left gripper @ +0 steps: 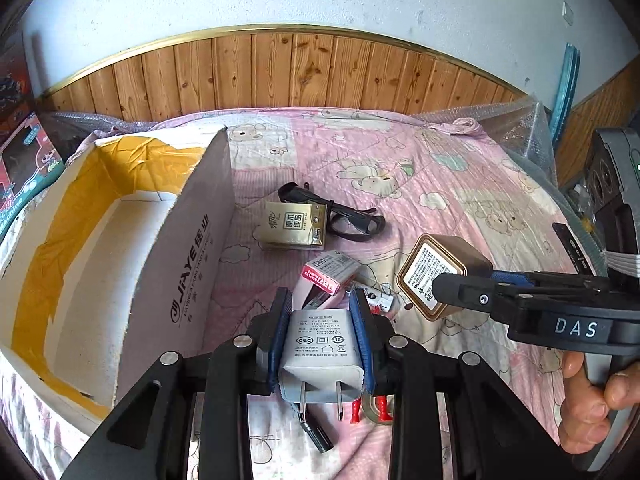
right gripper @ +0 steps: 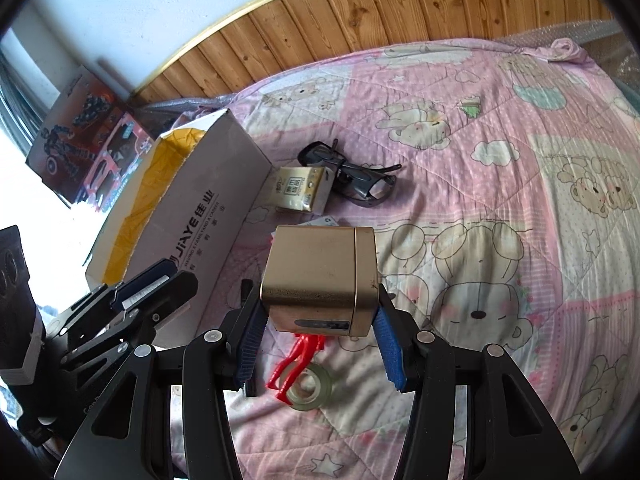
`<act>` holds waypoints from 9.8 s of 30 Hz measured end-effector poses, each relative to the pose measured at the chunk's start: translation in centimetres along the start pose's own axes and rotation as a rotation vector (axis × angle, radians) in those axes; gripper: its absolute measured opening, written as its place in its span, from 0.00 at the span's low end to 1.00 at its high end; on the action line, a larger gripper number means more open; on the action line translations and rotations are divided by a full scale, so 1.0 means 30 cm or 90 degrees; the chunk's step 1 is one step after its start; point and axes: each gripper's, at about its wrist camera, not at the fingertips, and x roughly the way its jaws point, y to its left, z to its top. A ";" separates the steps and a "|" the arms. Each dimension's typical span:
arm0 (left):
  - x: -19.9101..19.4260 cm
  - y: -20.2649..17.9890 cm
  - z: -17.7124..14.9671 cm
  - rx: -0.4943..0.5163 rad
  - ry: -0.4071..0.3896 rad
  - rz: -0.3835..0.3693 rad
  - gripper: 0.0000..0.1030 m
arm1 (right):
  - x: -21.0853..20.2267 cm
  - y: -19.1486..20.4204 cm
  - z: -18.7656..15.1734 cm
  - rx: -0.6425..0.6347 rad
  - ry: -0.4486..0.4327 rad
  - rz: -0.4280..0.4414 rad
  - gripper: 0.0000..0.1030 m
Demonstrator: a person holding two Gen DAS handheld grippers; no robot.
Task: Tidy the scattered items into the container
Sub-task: 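Carry the gold tin in the right tool and charger in the left tool over the cardboard box, then open the right tool to drop the tin while the left tool releases the charger, then withdraw both tools from the box back toward the remaining items, then grasp the red toy figure with the right tool while the left tool grasps the black marker, then carry the red figure in the right tool and marker in the left tool over the box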
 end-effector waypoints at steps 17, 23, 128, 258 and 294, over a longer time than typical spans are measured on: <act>-0.205 0.186 0.097 -0.030 -0.056 0.058 0.30 | -0.057 0.302 0.018 -0.076 -0.052 0.032 0.52; -0.273 0.263 0.120 -0.020 -0.056 0.077 0.30 | -0.062 0.399 0.020 -0.089 -0.060 0.047 0.52; -0.267 0.605 0.137 -0.132 -0.045 0.105 0.53 | -0.133 0.666 -0.031 -0.202 -0.095 0.169 0.52; -0.367 0.398 0.088 -0.131 -0.092 -0.077 0.14 | -0.138 0.592 0.002 -0.096 -0.097 0.036 0.15; -0.305 0.692 0.104 -0.270 -0.054 -0.037 0.14 | 0.026 0.860 0.231 -0.166 -0.082 0.017 0.15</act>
